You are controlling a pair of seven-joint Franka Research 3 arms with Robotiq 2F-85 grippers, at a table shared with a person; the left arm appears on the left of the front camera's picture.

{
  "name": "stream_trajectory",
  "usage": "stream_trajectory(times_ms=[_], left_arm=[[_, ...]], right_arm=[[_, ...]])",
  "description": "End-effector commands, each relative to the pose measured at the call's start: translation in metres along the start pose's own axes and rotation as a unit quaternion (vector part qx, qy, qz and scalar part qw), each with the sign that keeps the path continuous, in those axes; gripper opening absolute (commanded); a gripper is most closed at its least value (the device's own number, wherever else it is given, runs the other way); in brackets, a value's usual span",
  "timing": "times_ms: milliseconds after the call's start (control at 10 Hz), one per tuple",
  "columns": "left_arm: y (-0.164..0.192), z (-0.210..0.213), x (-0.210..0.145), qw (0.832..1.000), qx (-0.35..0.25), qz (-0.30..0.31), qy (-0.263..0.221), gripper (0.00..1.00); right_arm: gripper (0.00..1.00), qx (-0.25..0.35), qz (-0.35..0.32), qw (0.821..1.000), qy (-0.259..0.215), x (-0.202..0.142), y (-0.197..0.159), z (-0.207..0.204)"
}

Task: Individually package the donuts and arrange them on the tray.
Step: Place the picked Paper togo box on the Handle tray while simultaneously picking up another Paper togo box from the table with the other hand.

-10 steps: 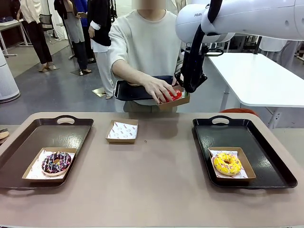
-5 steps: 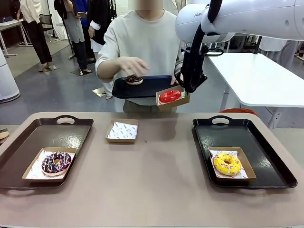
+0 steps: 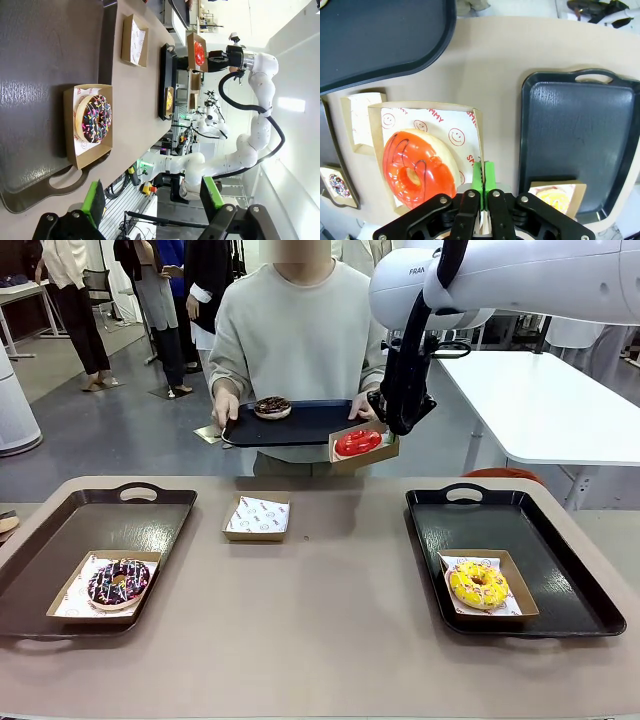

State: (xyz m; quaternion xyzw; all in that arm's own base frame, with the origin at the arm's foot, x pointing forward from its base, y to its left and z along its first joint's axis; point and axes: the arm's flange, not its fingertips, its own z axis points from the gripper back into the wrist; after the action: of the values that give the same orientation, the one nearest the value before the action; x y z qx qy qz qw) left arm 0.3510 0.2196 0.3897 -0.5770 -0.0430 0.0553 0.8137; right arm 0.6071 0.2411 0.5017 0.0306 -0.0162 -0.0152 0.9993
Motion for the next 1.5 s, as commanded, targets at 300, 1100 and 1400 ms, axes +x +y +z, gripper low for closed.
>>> stream_trajectory(times_ms=[300,1100,1400], left_arm=[[0.0,0.002,-0.001,1.0,-0.003,-0.001,-0.002,1.0],[-0.145,-0.09,0.064,0.978,0.19,-0.021,0.079,1.0],[-0.197,-0.169,0.088,0.939,0.326,-0.029,0.103,1.0]], right_arm=[[0.0,0.001,-0.001,1.0,-0.003,-0.002,-0.001,0.001],[0.02,0.058,-0.013,0.997,-0.044,-0.045,-0.15,0.065],[0.02,0.062,0.018,0.996,-0.059,-0.048,-0.213,0.045]])
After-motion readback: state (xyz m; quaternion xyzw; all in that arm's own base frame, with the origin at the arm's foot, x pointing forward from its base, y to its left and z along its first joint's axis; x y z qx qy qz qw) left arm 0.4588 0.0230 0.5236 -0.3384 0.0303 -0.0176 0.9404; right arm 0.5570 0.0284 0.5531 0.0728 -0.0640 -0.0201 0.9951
